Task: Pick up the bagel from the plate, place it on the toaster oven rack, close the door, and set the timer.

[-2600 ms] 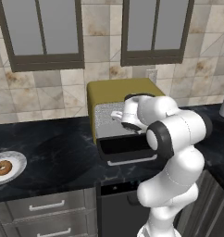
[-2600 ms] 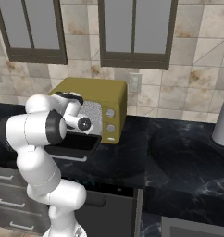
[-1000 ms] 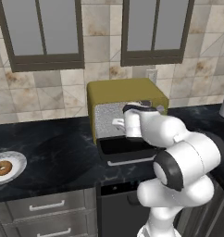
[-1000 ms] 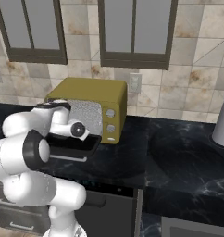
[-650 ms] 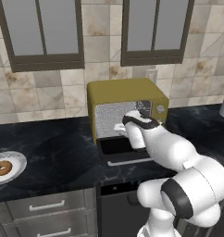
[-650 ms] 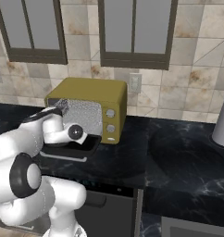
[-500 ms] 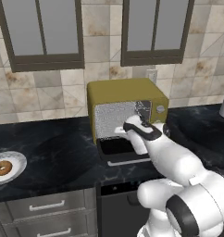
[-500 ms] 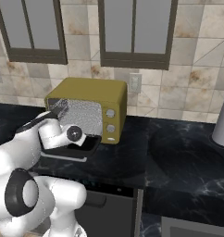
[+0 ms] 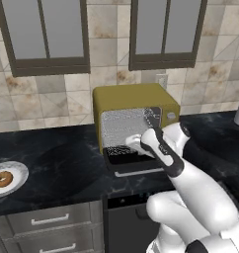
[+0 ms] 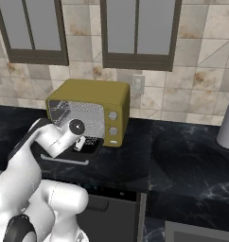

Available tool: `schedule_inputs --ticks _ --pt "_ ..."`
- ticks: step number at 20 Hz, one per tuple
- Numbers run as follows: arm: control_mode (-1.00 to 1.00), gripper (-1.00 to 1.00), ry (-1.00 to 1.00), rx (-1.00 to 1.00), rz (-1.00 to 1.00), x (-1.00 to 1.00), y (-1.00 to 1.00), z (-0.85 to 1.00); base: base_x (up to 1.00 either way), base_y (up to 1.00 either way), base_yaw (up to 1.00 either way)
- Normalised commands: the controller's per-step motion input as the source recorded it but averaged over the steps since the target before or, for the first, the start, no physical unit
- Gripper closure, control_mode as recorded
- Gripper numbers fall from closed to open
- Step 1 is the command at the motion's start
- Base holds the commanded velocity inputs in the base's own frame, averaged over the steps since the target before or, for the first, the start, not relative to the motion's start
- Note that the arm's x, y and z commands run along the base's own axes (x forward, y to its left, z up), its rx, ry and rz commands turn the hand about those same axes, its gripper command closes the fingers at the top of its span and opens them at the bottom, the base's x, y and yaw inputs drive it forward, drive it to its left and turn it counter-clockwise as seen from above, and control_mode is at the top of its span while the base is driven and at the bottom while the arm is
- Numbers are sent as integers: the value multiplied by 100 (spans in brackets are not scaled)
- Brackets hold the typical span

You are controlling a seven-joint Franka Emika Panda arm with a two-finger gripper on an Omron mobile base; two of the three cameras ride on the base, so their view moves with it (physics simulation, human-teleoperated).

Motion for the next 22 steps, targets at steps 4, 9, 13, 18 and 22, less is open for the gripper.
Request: schedule_inputs --ticks 4,9,13,18,22 --pt "-100 -100 0 0 0 -57 3 37 0 0 0" --pt "-100 -100 0 0 0 -66 21 62 0 0 0" --pt "-100 -100 0 -5 0 -52 61 58 0 0 0" --pt "-100 -100 0 -16 0 -10 91 48 0 0 0" --pt "-100 -100 1 -22 0 0 100 44 0 0 0"
